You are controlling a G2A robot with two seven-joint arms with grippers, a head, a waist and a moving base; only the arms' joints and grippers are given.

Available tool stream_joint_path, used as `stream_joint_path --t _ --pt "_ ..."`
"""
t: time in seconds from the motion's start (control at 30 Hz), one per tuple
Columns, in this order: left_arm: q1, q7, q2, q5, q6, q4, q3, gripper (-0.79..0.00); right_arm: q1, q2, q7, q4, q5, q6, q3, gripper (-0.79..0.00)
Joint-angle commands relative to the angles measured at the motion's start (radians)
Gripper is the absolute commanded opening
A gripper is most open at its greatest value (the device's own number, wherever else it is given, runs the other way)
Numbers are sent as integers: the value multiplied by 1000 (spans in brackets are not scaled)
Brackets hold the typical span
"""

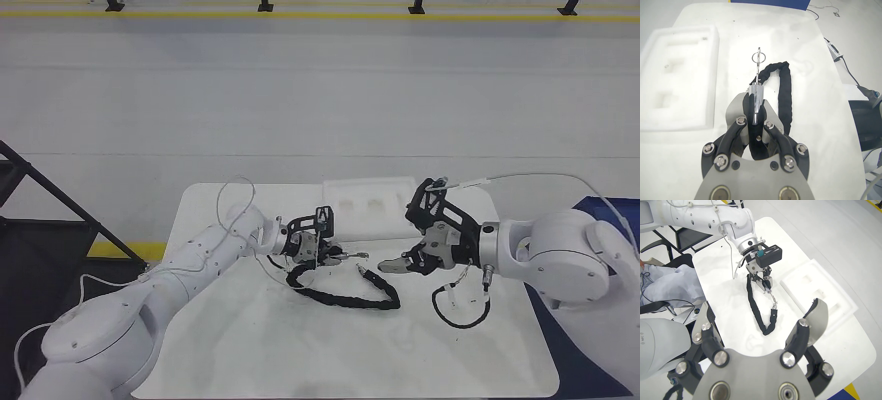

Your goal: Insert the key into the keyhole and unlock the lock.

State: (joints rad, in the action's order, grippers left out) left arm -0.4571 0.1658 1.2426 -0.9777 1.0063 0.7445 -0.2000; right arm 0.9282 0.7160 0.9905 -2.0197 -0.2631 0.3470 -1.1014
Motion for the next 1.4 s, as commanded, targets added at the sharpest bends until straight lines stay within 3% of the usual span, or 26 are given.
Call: stream_joint_path --t 0.0,0.03,0.07,0.1,0.13,0.4,0.53,0.8,0.97,1.17,1.37 --pt "-7 -1 8 -10 3 -19 -2 -785 -2 2 -1 5 2 5 4 0" --pt "-10 -2 13 -16 4 -28 -3 -736 -3 3 -2 9 3 10 7 0" --pt "-13 -1 17 -20 6 -37 -4 -557 -5 5 -3 14 3 14 11 0" --pt "-17 0 22 -24 6 -44 -5 -342 -7 6 -5 19 4 20 14 0" --pt "-19 -2 27 -32 6 -51 -4 0 -10 8 -7 25 4 26 18 0" --pt "-23 18 60 -25 6 -112 -2 0 -35 22 -24 84 5 78 53 0" --pt "-7 120 57 -13 6 -98 -9 0 -55 32 -40 128 -8 142 77 0" --pt "85 404 -14 -55 6 -16 30 0 -145 68 -171 305 -49 361 143 0" --pt "142 517 -66 -93 6 26 30 0 -232 105 -248 463 -43 468 207 0" --pt "238 529 -113 -75 6 28 30 0 -365 159 -312 661 -1 559 283 0" --pt "307 439 -138 30 6 45 30 0 -486 203 -319 797 7 636 338 0"
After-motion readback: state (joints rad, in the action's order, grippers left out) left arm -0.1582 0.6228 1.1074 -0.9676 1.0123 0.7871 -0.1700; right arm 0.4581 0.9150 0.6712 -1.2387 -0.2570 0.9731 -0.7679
